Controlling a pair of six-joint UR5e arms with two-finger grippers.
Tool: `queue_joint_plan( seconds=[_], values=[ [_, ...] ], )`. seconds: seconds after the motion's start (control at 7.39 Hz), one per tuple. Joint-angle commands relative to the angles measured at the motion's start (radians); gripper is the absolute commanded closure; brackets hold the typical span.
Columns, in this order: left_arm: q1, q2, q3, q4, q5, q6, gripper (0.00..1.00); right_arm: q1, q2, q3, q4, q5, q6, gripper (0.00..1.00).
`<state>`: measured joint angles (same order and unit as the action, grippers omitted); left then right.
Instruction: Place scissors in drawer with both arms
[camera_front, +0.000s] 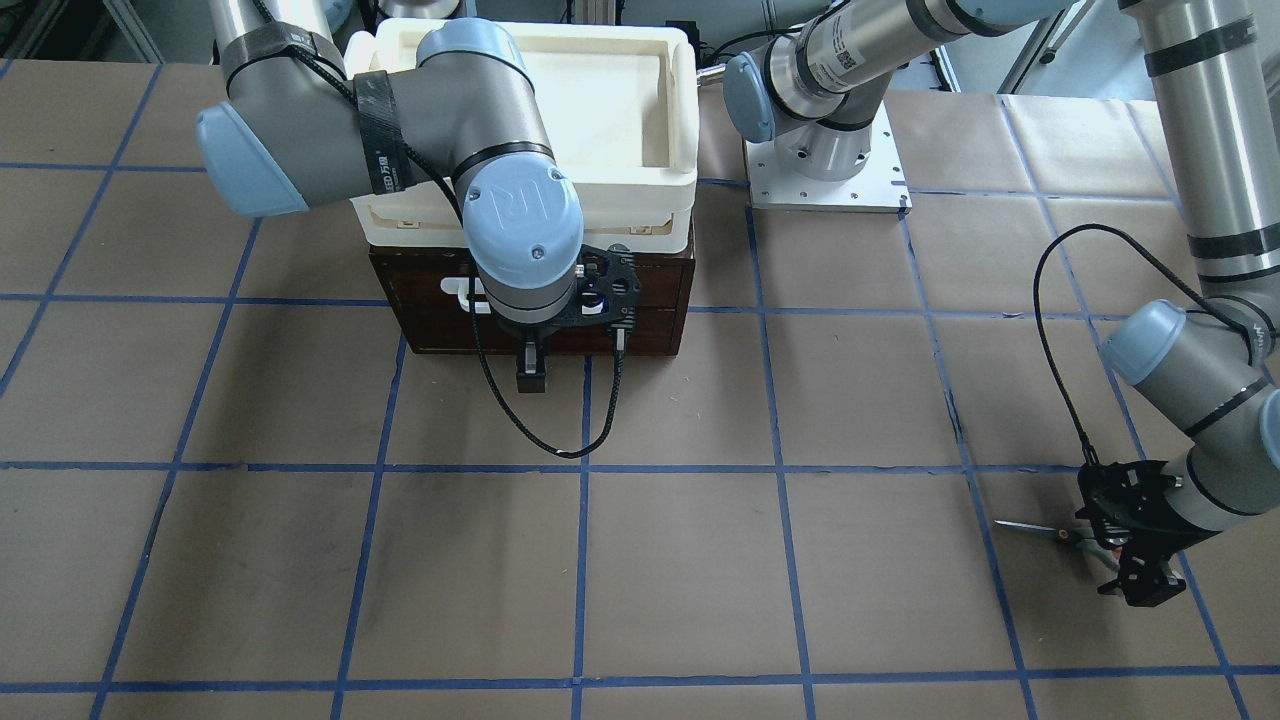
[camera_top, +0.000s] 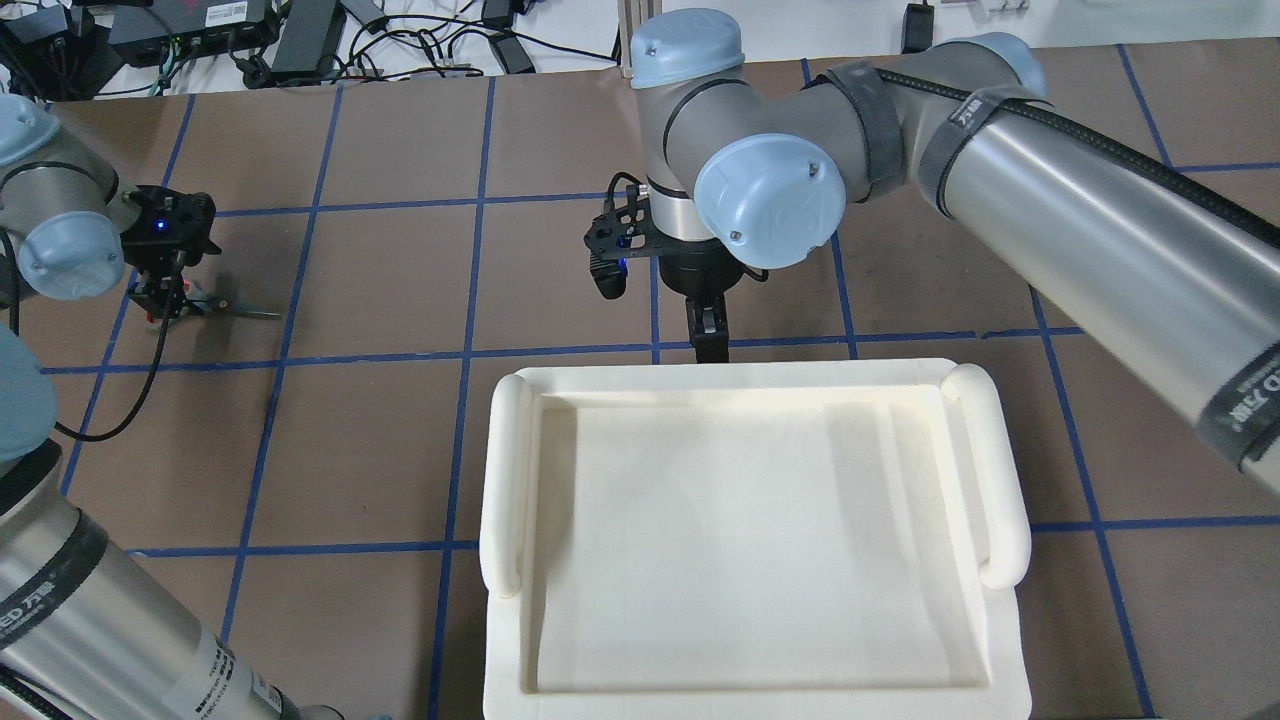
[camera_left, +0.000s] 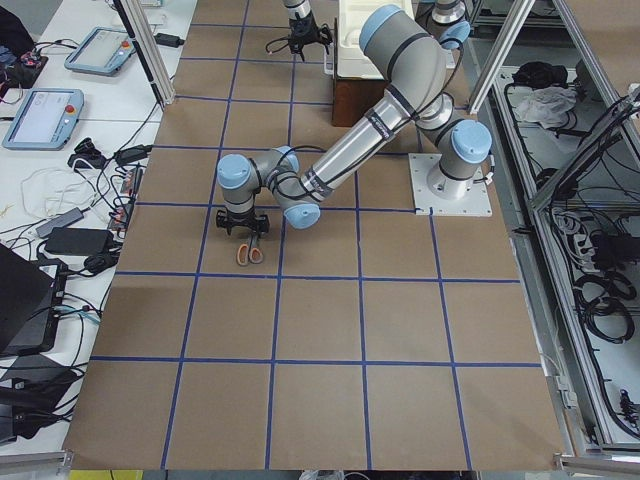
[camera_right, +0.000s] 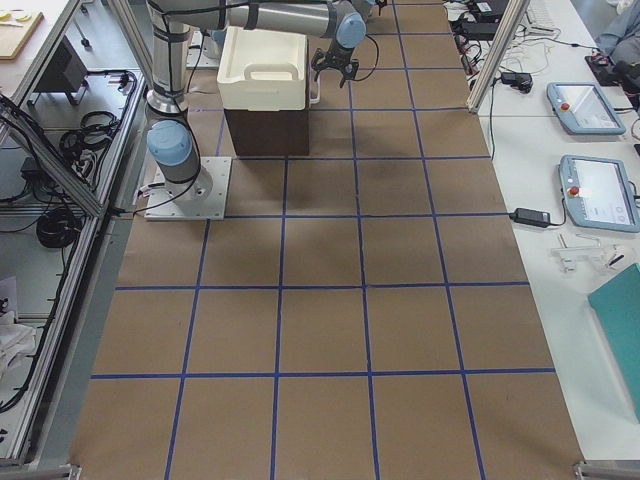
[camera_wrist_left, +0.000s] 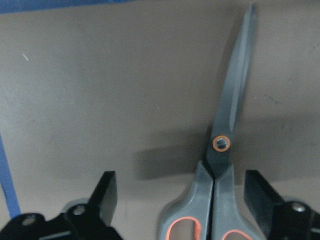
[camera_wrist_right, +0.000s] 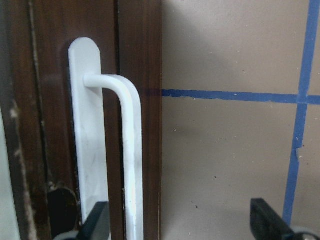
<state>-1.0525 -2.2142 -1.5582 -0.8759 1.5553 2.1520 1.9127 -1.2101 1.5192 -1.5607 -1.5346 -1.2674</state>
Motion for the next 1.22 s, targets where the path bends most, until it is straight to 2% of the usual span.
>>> queue_joint_plan(
  seconds=[0.0, 0.14, 0.27, 0.41, 1.08],
  values=[
    [0.000, -0.009, 0.003, 0.000, 0.009, 0.002, 0.18, 0.000, 0.001, 0.004, 0.005, -0.002, -0.007, 0.00],
    [0.000, -0.010, 0.004, 0.000, 0.011, 0.002, 0.43, 0.000, 0.001, 0.022, 0.004, -0.001, -0.006, 0.00],
    [0.000, -0.009, 0.006, 0.003, 0.028, 0.025, 0.92, -0.001, 0.001, 0.041, -0.001, -0.002, -0.006, 0.00],
    [0.000, -0.012, 0.010, 0.003, 0.032, 0.041, 1.00, -0.001, 0.000, 0.044, 0.001, -0.002, -0.007, 0.00],
    [0.000, 0.025, 0.033, -0.035, 0.029, 0.043, 1.00, 0.000, 0.006, 0.033, -0.021, 0.001, -0.026, 0.00]
  ],
)
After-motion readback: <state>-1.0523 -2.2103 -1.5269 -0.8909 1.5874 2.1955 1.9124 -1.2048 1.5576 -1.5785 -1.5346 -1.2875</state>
